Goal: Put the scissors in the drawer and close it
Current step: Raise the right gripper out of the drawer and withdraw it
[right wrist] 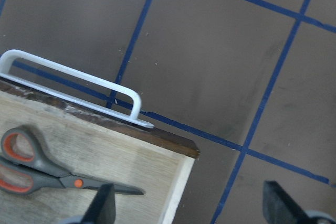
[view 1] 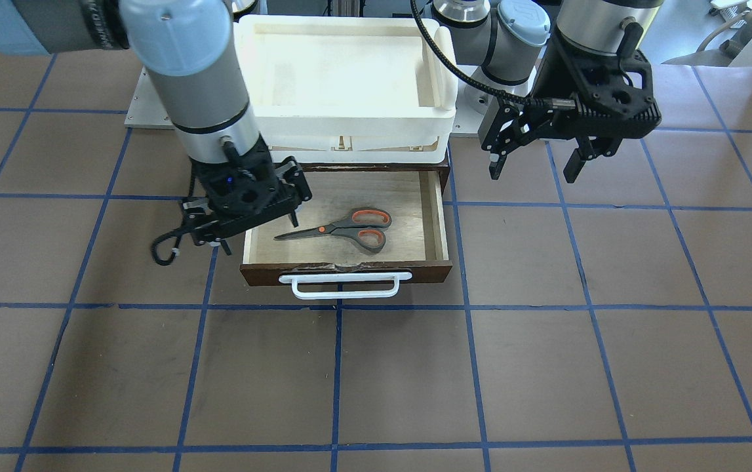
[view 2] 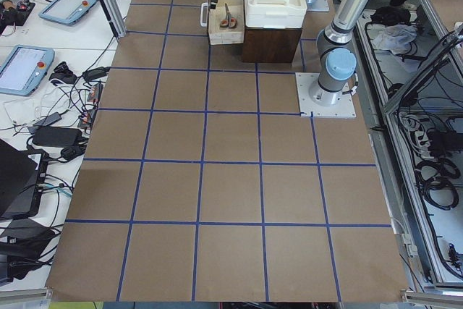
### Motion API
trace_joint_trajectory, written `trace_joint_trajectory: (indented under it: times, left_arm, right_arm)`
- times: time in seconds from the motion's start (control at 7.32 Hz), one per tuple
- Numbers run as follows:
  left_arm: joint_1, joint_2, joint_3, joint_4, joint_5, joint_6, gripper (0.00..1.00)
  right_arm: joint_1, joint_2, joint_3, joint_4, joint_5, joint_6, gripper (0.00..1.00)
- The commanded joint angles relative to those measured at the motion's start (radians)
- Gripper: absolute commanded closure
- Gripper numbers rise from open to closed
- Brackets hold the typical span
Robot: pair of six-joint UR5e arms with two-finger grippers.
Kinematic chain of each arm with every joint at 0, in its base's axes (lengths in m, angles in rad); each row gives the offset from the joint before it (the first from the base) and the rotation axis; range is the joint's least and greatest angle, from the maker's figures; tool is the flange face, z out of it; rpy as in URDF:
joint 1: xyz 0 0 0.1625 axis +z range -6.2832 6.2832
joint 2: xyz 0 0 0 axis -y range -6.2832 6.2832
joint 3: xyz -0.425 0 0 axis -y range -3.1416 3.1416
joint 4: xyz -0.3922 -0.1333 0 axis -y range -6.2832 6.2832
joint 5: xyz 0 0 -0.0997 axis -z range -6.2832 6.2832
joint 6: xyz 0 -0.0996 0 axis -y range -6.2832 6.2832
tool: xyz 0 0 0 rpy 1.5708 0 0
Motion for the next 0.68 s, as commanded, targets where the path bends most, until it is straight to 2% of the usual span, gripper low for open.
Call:
trace_joint_trajectory:
  times: [0.0, 0.41, 0.55]
  left_arm:
    - [-0.028, -0.131, 0.060, 0.056, 0.001, -0.032, 0.00]
    - [-0.032, -0.290, 0.180, 0.055, 0.001, -0.041, 0.00]
    - [-0.049, -0.335, 0.212, 0.055, -0.001, -0.065, 0.00]
  right_arm:
    - [-0.098, -0.025, 0.000, 0.051, -0.002, 0.017, 0.00]
    - [-0.156, -0.061, 0.000, 0.048, -0.022, 0.019, 0.00]
    - [-0.161, -0.081, 0.007, 0.054, -0.057, 0.017, 0.00]
